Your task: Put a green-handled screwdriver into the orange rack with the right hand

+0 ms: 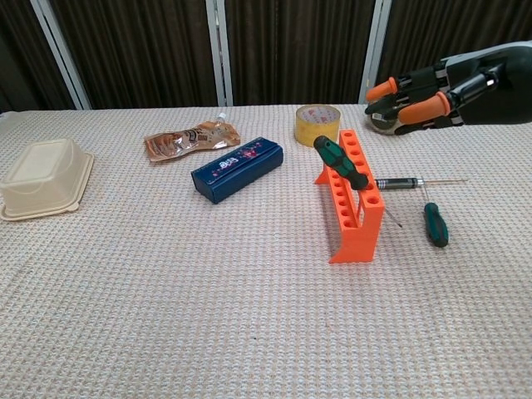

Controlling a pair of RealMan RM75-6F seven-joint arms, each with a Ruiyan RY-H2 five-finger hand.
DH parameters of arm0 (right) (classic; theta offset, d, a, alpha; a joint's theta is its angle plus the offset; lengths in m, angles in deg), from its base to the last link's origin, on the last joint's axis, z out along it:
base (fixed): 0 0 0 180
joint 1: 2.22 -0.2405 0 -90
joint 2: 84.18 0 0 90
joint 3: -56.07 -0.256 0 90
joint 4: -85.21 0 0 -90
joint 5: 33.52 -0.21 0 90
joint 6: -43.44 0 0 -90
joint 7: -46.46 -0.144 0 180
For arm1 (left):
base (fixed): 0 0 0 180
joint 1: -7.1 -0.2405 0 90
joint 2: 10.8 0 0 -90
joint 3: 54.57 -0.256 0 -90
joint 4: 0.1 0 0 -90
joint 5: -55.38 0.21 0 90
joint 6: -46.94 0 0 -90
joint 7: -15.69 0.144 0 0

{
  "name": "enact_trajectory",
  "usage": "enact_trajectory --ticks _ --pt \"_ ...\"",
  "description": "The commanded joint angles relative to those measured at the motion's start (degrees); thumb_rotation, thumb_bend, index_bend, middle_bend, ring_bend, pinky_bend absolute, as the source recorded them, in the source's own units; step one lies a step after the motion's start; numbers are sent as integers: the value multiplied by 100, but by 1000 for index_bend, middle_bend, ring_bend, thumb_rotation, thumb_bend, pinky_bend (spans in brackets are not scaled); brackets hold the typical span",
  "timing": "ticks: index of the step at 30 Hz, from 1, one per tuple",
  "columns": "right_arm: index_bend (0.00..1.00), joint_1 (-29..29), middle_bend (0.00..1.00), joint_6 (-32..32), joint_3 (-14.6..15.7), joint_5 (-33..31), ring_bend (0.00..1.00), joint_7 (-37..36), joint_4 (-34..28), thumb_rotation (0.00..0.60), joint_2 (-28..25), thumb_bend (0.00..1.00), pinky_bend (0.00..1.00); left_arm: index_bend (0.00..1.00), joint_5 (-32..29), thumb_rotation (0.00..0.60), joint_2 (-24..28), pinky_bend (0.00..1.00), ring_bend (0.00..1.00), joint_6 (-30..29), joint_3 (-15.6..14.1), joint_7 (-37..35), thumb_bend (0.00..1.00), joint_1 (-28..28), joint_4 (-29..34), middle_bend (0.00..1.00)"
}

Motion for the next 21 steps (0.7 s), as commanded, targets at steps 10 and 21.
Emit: enact_trajectory --ticks 10,21 --pt "166 720 65 1042 -118 -388 0 934 -276 600 -584 198 0 183 -191 599 -69 0 0 -119 66 -79 239 -87 -137 0" --pt "132 1775 45 3137 -41 -2169 0 6483 -699 600 -163 269 0 176 -347 600 -179 0 0 -468 166 -178 239 -284 -408 0"
